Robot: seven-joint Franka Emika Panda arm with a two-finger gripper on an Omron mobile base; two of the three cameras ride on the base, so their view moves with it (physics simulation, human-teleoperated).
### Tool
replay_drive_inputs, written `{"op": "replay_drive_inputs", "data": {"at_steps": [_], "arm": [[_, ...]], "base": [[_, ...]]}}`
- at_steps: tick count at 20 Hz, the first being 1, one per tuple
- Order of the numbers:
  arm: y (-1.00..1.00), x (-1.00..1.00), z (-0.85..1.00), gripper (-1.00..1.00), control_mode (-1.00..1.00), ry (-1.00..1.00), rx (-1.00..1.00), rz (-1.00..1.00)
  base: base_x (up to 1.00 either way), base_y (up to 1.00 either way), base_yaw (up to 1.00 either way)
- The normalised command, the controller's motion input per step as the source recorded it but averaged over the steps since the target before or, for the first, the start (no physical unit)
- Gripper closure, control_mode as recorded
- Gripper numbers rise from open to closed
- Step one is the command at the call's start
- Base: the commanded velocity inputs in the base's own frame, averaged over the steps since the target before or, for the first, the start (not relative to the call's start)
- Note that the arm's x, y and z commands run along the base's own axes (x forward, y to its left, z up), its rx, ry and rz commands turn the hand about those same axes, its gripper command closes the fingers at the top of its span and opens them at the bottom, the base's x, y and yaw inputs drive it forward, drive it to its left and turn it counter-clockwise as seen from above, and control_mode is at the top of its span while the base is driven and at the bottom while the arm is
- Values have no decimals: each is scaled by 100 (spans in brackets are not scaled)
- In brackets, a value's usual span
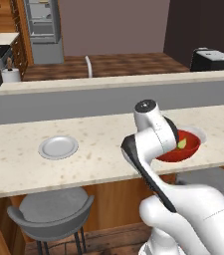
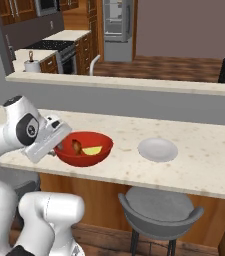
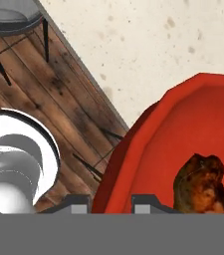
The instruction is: Pick the chicken drumstick and lemon wedge from their plates and place them in the bowl. Then put the bowl in the fridge.
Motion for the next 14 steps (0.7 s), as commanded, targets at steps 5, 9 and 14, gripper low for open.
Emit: {"op": "replay_drive_inputs", "data": {"at_steps": [5, 9, 14], "arm": [[0, -29, 5, 100, -100, -29, -7, 0], [1, -8, 1, 100, -100, -23, -5, 0], [3, 4, 2, 100, -100, -20, -5, 0]], "base": [[0, 0, 0], [0, 0, 0], [0, 0, 0]]}}
